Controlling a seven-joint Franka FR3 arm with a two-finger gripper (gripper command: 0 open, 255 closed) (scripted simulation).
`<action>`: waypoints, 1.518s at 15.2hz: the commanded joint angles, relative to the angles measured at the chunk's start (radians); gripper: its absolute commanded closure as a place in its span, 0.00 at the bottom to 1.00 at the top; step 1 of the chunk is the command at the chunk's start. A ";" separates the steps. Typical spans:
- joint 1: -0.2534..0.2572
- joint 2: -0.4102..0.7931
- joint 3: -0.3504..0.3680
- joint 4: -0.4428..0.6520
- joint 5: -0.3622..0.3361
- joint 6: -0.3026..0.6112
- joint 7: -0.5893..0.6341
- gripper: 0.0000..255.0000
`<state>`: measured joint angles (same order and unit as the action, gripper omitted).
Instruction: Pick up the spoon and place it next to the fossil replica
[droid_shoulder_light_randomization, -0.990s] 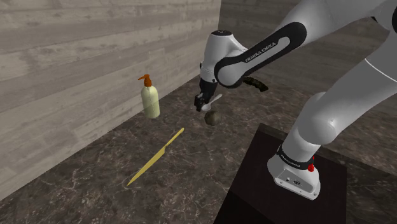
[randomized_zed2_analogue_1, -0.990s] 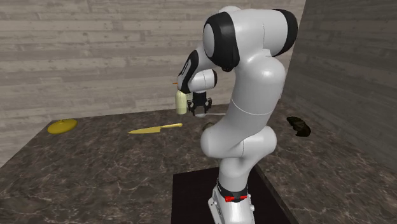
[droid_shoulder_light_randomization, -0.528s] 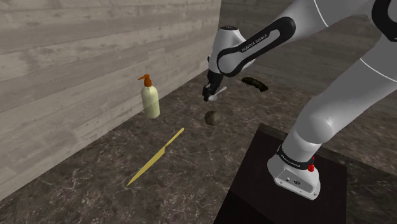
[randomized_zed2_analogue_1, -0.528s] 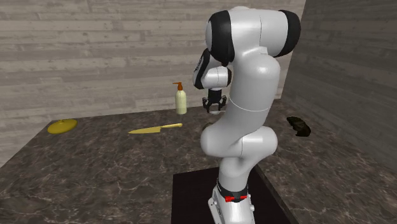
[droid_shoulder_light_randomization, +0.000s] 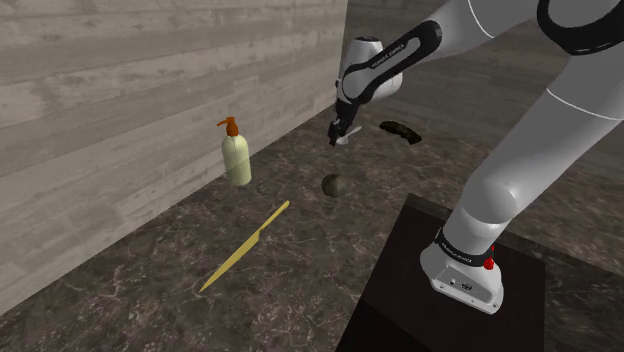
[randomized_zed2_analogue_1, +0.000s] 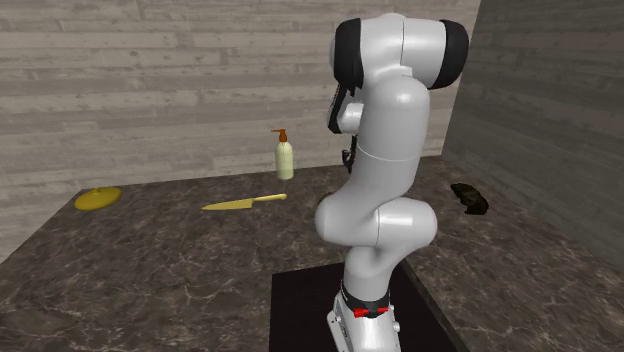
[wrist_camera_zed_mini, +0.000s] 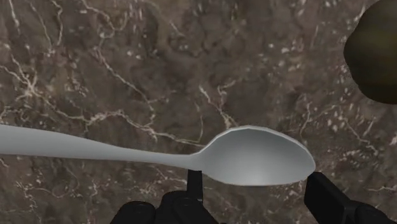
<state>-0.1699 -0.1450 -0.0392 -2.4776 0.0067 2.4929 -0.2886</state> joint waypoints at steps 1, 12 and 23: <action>-0.022 0.031 -0.035 0.046 0.009 -0.017 -0.065 1.00; -0.132 0.279 -0.147 0.357 0.107 -0.092 -0.350 1.00; -0.286 0.598 -0.177 0.819 0.209 -0.259 -0.554 1.00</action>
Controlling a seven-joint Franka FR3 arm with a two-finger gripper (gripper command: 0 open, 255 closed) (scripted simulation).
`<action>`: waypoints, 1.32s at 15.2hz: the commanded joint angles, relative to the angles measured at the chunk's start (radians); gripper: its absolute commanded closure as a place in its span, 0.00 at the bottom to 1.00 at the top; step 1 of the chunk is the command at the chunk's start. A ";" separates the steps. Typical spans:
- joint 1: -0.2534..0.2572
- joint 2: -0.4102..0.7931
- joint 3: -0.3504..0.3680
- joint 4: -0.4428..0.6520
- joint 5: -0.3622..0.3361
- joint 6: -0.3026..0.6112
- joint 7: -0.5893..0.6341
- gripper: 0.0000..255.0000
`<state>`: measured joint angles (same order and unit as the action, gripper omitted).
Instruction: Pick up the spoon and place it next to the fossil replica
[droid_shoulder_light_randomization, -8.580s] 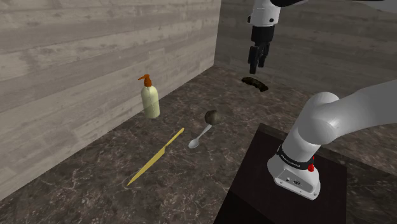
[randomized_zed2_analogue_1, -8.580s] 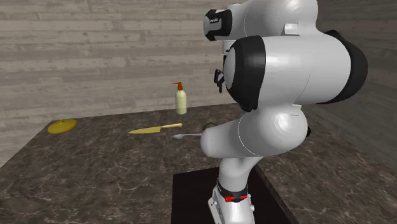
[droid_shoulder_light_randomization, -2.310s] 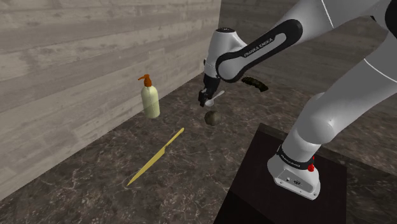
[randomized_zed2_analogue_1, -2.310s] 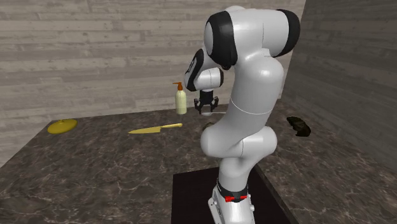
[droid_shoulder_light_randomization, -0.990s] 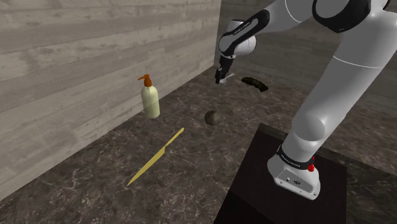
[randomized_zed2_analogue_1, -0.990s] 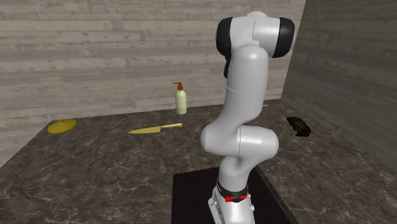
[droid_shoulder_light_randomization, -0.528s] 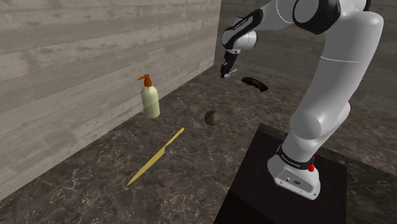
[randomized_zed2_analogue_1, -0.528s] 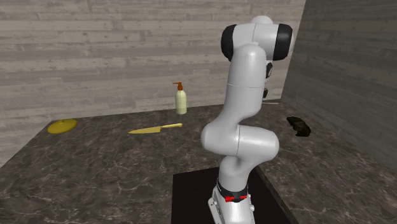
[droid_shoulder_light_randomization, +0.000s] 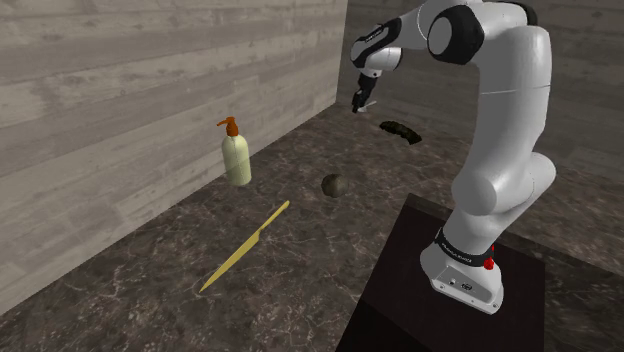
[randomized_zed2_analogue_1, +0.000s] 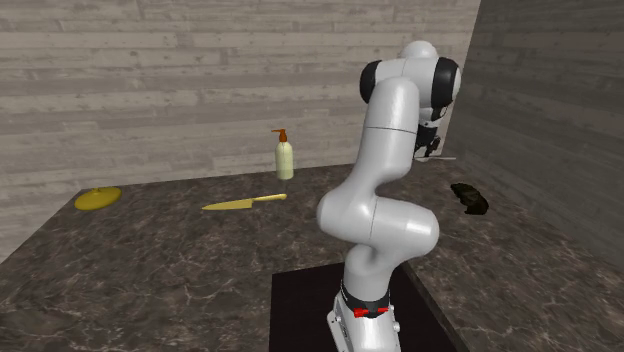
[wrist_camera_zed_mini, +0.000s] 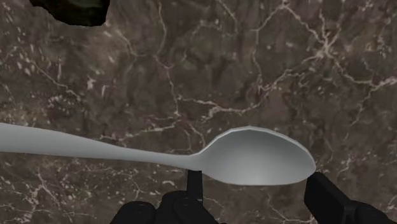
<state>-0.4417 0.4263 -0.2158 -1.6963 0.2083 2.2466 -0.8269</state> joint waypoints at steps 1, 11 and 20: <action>-0.031 0.060 -0.001 0.090 0.014 -0.034 -0.028 1.00; -0.157 0.364 0.012 0.554 0.053 -0.202 -0.088 1.00; -0.156 0.407 0.020 0.506 0.065 -0.112 -0.103 1.00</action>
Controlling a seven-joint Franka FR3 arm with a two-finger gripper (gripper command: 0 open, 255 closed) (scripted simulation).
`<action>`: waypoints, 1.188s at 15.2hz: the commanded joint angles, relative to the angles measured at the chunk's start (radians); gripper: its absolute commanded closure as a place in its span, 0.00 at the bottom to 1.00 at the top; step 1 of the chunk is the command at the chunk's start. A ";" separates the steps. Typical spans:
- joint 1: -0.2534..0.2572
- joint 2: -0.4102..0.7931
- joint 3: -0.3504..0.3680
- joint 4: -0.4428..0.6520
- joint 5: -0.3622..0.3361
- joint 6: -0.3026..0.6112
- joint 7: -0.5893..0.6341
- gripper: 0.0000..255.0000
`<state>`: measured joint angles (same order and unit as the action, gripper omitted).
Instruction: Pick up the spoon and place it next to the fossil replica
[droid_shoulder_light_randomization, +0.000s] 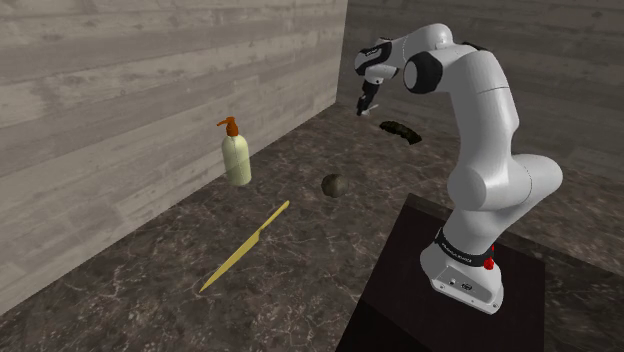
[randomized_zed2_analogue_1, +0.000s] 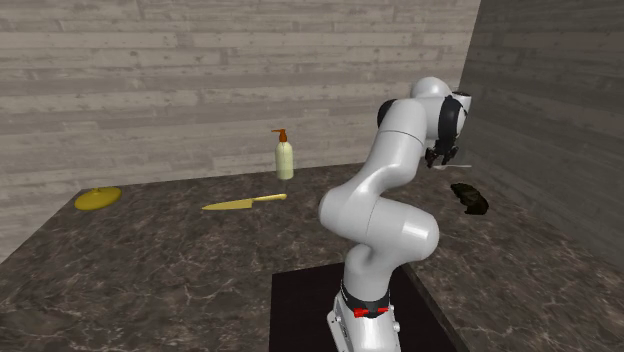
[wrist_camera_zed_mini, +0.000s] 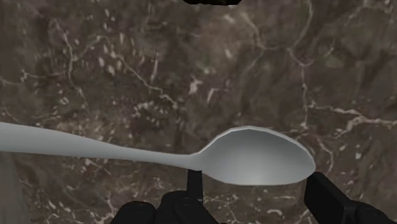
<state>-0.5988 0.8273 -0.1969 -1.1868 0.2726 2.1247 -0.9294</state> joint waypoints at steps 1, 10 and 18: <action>0.001 0.011 0.002 -0.008 0.003 0.019 -0.002 1.00; -0.002 0.055 0.010 -0.023 0.012 0.078 -0.012 1.00; -0.002 0.055 0.010 -0.023 0.012 0.078 -0.012 0.00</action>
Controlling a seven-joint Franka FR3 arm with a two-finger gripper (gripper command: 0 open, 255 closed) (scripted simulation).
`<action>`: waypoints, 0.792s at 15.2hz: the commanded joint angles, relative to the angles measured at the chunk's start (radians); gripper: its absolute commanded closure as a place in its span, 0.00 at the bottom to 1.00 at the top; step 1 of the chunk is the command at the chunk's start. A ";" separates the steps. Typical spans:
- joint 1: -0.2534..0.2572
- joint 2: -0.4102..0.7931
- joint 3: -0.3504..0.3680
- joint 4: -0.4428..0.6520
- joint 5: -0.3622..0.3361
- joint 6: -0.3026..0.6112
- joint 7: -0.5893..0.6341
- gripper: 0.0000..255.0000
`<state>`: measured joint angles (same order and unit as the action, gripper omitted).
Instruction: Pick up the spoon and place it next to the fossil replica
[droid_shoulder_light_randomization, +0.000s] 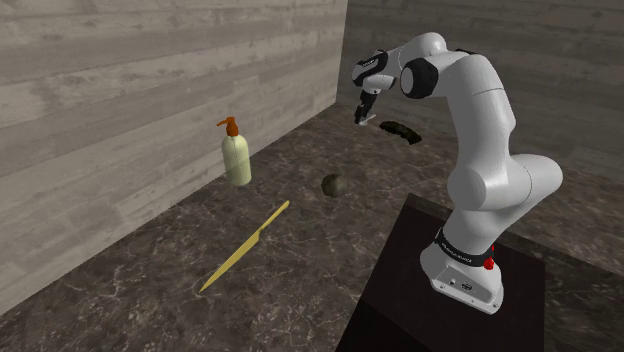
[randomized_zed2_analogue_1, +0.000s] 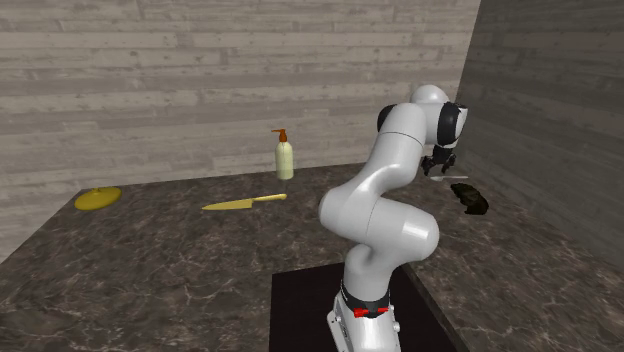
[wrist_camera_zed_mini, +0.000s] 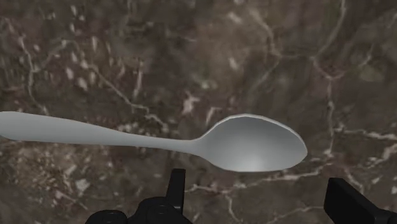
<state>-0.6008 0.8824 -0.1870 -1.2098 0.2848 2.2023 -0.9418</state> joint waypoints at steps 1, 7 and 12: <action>0.000 0.000 0.000 0.000 0.000 0.000 0.000 0.00; 0.003 -0.087 -0.012 -0.025 -0.012 -0.063 0.004 0.00; 0.003 -0.087 -0.012 -0.025 -0.012 -0.063 0.004 0.00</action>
<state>-0.5971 0.7952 -0.1994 -1.2348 0.2728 2.1401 -0.9378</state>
